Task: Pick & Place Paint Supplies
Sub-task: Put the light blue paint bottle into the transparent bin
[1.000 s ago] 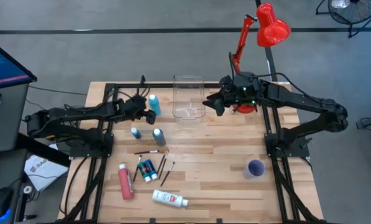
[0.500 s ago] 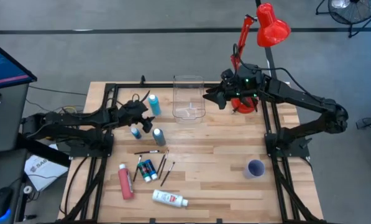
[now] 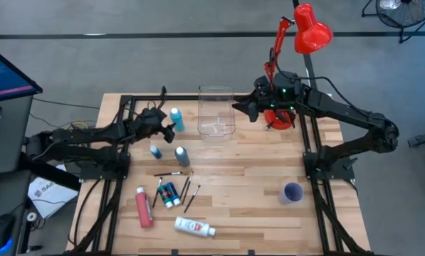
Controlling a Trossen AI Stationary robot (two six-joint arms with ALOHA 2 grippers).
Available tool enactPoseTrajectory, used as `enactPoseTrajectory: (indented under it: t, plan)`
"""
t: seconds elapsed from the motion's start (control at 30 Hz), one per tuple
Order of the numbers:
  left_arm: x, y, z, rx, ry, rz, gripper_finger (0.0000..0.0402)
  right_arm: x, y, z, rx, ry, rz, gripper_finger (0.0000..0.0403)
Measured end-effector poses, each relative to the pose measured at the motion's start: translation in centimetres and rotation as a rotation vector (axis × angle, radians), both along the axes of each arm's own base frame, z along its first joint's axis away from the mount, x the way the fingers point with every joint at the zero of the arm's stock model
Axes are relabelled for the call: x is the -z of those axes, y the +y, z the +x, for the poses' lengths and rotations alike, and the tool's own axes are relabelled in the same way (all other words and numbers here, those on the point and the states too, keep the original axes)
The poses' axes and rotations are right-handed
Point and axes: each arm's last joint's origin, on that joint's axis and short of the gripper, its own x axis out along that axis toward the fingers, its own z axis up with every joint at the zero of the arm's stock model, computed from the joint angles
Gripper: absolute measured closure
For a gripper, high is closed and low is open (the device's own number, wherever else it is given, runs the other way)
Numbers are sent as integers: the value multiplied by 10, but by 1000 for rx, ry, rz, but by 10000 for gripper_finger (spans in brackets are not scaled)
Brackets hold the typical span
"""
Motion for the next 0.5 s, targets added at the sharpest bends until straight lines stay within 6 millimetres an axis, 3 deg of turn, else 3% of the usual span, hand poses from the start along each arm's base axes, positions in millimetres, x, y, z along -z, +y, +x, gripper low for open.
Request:
enactPoseTrajectory:
  t: [0.23,0.5]
  plan:
    - [10,18,-1,-32,16,-52,125,2,-1,4,3,4,0,188]
    - [16,28,15,27,-55,-32,125,12,-3,9,3,53,22,188]
